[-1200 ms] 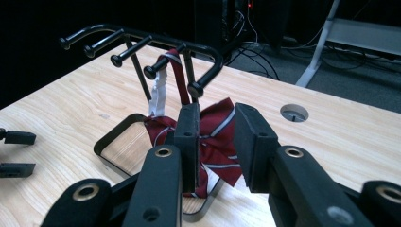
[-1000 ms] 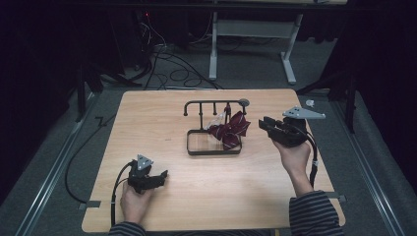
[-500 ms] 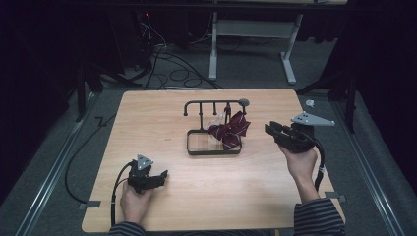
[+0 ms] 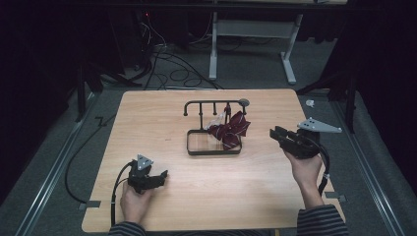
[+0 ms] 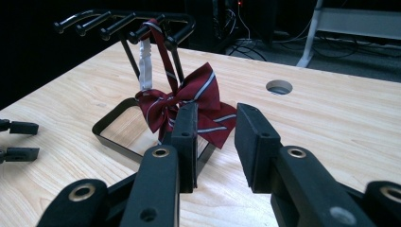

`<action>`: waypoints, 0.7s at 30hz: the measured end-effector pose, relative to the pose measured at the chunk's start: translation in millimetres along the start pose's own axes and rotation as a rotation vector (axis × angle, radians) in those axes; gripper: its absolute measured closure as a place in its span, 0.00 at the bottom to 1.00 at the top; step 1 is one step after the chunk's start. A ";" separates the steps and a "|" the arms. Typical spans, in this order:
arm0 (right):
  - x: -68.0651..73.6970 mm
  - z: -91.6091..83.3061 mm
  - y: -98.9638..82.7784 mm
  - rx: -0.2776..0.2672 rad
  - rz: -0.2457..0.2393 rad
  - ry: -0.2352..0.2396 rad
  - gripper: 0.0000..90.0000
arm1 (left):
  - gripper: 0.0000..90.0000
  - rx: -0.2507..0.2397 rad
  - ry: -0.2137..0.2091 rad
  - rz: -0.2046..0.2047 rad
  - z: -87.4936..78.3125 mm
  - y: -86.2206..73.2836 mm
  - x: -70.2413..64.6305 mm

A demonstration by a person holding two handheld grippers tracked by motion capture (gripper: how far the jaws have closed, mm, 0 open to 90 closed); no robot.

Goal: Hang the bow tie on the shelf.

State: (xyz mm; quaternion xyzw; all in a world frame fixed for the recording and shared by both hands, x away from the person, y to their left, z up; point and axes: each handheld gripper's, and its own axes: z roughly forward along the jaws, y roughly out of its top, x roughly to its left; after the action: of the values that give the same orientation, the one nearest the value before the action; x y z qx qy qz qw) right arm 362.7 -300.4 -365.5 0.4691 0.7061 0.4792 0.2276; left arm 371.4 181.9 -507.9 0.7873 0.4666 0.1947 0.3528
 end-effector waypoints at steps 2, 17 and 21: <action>-0.8 -1.6 -2.1 -0.002 0.005 -0.002 0.80 | 0.25 0.000 0.000 0.000 0.0 0.0 0.0; -9.1 -11.5 -22.1 -0.008 0.046 -0.015 0.79 | 0.25 0.000 0.000 0.000 0.0 0.0 0.0; -11.1 -14.0 -27.0 -0.007 0.056 -0.018 0.79 | 0.25 0.000 0.000 0.000 0.0 0.0 0.0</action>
State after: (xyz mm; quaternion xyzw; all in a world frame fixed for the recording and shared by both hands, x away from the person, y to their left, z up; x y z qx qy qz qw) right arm 345.0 -319.4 -384.8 0.4921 0.6891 0.4834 0.2221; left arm 371.4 181.9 -507.9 0.7873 0.4666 0.1947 0.3528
